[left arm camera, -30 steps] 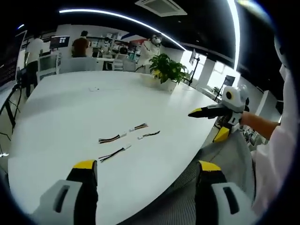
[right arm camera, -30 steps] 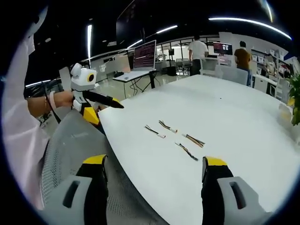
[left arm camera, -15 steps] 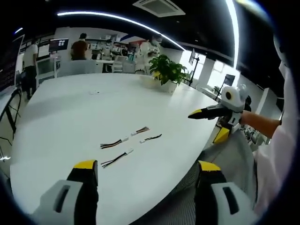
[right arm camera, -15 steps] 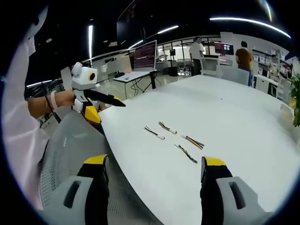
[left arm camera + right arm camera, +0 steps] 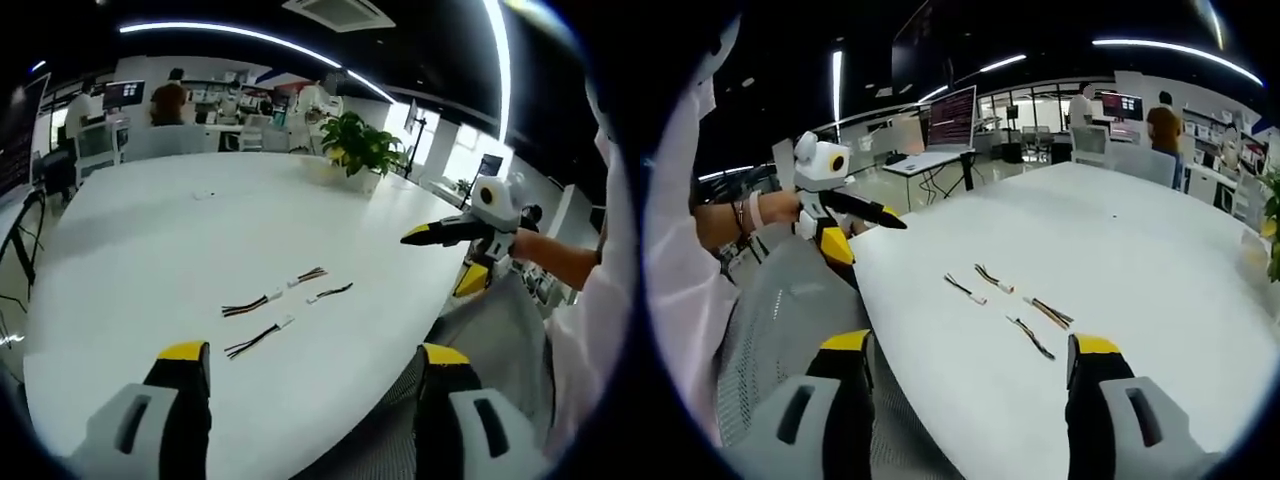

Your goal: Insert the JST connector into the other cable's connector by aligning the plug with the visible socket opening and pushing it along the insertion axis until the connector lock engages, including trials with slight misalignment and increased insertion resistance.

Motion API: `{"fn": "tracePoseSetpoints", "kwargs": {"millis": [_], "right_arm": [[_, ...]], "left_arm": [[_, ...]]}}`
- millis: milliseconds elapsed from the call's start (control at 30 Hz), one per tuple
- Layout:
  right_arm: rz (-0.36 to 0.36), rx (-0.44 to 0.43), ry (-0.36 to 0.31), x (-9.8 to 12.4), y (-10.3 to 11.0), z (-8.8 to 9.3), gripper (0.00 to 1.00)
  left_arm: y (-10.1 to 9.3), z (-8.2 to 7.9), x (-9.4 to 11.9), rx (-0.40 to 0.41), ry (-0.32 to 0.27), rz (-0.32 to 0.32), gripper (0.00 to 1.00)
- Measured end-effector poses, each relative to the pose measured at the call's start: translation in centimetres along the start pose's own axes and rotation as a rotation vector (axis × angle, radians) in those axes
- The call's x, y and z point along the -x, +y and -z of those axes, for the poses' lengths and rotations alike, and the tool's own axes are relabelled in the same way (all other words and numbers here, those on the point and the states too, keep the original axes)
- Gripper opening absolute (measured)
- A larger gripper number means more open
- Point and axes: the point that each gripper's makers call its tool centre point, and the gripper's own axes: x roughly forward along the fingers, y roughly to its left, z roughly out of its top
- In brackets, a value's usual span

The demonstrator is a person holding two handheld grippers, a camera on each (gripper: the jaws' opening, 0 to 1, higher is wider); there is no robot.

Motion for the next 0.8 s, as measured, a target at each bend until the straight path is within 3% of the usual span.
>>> {"fn": "tracePoseSetpoints", "kwargs": {"millis": [400,533,800], "right_arm": [[-0.011,0.025,0.001,-1.2,-1.1,-0.6,0.76],[-0.006,0.022,0.001,-1.6,-1.6,-0.5,0.72],[0.014,0.024,0.0,-2.3,-2.5,-0.7,0.73]], "left_arm": [[1.1,-0.9,-1.4,-0.051,0.016,0.011,0.82],[1.1,-0.6,-2.0,-0.086,0.051,0.015,0.82],[1.4,-1.3,-2.6,-0.091,0.041,0.03,0.82]]}}
